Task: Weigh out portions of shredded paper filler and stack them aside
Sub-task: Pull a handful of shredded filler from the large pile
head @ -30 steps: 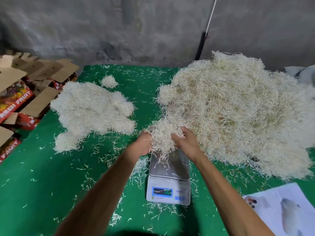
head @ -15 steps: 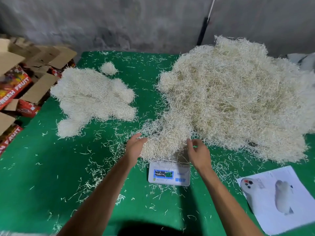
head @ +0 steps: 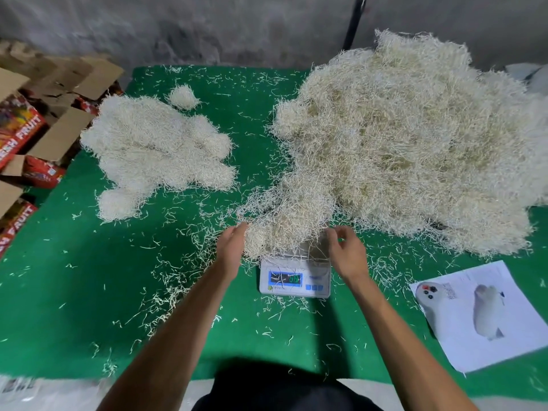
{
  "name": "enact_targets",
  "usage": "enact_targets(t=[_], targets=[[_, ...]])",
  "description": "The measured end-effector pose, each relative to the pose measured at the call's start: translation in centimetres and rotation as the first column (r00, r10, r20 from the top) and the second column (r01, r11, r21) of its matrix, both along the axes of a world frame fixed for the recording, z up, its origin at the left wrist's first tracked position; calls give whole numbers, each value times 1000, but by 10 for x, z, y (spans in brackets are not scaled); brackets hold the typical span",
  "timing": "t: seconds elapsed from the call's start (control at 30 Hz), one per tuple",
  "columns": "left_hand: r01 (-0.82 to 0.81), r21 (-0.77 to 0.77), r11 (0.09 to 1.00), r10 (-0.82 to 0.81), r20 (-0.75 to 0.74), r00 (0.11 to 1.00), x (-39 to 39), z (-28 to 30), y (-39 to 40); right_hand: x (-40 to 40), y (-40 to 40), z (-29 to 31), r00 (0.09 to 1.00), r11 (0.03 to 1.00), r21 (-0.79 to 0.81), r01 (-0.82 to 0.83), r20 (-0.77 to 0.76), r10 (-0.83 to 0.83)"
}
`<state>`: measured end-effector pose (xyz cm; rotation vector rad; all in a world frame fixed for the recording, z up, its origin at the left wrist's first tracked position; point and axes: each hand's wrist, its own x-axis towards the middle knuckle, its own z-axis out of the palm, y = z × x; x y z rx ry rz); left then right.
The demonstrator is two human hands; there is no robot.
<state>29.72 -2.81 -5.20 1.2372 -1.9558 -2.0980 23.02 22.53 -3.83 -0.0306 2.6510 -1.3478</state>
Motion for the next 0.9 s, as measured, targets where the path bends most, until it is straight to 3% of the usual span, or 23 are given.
enact_targets(t=[0.4, 0.63, 0.7, 0.8, 0.9], targets=[[-190, 93, 977, 176, 148, 973, -2, -2, 1, -9, 0, -6, 1000, 1000, -15, 22, -1, -22], [-192, 136, 972, 172, 149, 974, -7, -7, 2, -18, -8, -3, 999, 999, -13, 34, 25, -33], [-150, 171, 974, 129, 127, 983, -8, -8, 5, -22, -14, 0, 996, 996, 92, 20, -86, -12], [-18, 124, 992, 8, 79, 997, -13, -6, 12, -28, -27, 7, 914, 965, 246, -87, -366, 175], [115, 7, 993, -115, 75, 991, -20, -6, 16, -34, -48, 7, 716, 806, 493, -327, -427, 552]])
